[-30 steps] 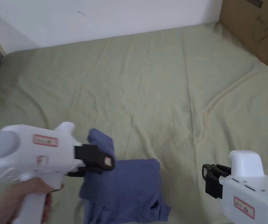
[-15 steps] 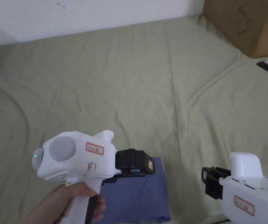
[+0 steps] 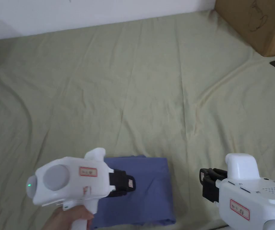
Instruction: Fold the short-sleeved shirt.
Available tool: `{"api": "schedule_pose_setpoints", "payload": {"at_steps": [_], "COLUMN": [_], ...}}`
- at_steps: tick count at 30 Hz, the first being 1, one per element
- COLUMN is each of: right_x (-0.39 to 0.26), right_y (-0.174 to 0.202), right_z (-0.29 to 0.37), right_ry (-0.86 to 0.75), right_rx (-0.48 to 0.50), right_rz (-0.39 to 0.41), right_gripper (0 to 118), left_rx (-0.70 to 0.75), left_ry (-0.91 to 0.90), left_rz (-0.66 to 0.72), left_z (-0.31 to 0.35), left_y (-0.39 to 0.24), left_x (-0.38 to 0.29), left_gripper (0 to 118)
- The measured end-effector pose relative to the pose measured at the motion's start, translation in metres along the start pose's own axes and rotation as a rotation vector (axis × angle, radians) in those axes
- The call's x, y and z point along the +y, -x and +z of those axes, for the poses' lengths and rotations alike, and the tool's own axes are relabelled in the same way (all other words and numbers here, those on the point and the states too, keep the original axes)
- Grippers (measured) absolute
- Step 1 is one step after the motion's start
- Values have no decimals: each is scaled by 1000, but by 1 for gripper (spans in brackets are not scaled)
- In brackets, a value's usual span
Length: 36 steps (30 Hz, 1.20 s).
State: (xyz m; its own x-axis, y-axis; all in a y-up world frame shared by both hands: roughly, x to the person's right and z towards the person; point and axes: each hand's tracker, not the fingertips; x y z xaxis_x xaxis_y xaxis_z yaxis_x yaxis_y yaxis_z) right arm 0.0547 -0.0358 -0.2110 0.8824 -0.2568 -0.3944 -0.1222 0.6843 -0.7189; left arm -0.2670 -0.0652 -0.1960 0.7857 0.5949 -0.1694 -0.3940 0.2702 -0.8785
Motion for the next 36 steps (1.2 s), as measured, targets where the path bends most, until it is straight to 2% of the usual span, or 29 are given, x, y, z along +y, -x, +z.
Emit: {"api": "schedule_pose_setpoints", "payload": {"at_steps": [2,5,10,15,18,19,21,22,23,25,27,28,31,33,36], "right_x": [0,-2,-4,-4,-7,-10,-16,-19,-23,-34,-45,-46,-48,-49,-49], "right_y": [0,0,6,37,64,74,96,105,112,119,122,122,123,119,120], "right_z": [1,5,4,-5,-28,-37,-58,-68,-78,-95,-100,-96,-94,-94,-93], "right_ry": [1,3,13,-2,11,8,24,43,58,77,56,31,24,17,12], "right_rx": [-8,-12,-29,19,62,62,75,60,64,50,-8,-1,-4,4,5], "right_rz": [5,-4,10,76,112,125,170,164,161,163,227,228,227,217,210], "right_gripper": [0,0,0,0,0,0,0,0,0,0,0,0,0,0,0], "left_rx": [11,-77,-117,-115,-95,-91,-89,-76,-61,-124,-214,-239,-344,-340,-523], "left_ry": [42,85,134,10,-67,-84,-131,-148,-157,-181,-155,-127,-13,79,59], "left_rz": [-37,-24,-89,-84,24,70,142,192,235,273,337,355,307,300,317], "left_z": [-21,-49,-65,3,64,80,110,119,125,131,123,117,78,50,26], "left_y": [-13,-29,-59,-21,31,46,79,89,99,119,136,141,158,161,164], "left_x": [-1,-5,-14,-19,-21,-23,-28,-30,-32,-35,-28,-24,-6,3,15], "left_gripper": [2,2,2,2,4,12,71,101,118,118,118,118,118,118,118]}}
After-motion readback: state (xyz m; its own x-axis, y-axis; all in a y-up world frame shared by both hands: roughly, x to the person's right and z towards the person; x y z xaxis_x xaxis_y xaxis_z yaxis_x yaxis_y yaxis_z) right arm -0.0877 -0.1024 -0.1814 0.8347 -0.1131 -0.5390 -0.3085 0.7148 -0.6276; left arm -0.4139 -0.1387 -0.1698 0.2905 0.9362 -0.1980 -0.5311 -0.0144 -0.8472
